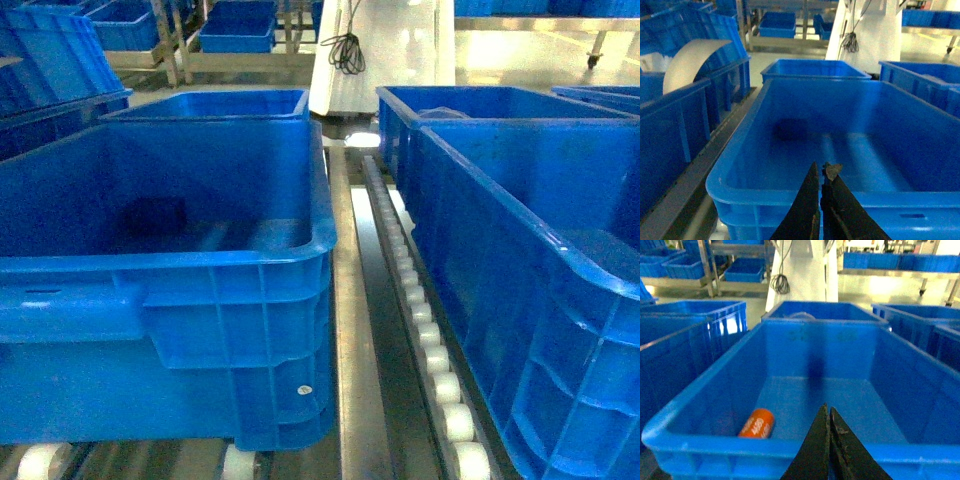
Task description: Sort blue parts and orange caps into right shelf containers
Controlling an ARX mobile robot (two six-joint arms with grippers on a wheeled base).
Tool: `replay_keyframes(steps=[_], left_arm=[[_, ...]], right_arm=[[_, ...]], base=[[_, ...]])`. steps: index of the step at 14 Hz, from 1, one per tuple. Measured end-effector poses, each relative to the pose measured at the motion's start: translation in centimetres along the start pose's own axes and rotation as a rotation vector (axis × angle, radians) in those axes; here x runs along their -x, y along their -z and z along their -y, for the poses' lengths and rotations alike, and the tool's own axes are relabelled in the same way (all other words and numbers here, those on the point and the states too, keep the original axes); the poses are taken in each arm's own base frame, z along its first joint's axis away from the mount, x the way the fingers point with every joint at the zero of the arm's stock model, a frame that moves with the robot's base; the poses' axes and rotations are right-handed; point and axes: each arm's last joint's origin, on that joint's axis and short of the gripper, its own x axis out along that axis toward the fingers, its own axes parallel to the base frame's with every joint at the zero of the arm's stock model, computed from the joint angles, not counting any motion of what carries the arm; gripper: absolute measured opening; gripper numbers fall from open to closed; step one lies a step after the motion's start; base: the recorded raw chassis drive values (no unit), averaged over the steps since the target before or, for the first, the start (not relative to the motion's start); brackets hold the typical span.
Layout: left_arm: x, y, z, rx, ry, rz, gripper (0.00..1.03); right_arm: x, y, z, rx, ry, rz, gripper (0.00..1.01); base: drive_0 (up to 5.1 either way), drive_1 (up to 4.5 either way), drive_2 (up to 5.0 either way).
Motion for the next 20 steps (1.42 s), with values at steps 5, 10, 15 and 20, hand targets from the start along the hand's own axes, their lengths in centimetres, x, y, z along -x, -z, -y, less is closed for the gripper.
replay_keyframes(steps=[5,10,15,20], left_arm=[[2.2,0.5,0.0,0.0,0.0,0.001,0.02],[3.5,0.1,0.0,-0.001,0.0,0.015,0.02],[4.4,0.1,0.0,0.0,0.0,0.016,0.02],[5.7,0.8,0.0,-0.001,-0.002,-0.027,0.02]], right_arm=[[2.0,-0.3,0.0,0.0,0.0,0.003,0.01],[3.1,-0.4,0.0,0.0,0.0,0.006,0.01],[3.9,-0.4,0.0,0.0,0.0,0.007,0.01],[5.1,0.0,0.0,-0.003,-0.003,-0.007,0.01]], base=[[0.0,0.0,0.0],[0.0,0.0,0.0],[0.0,0.0,0.0],[0.0,0.0,0.0]])
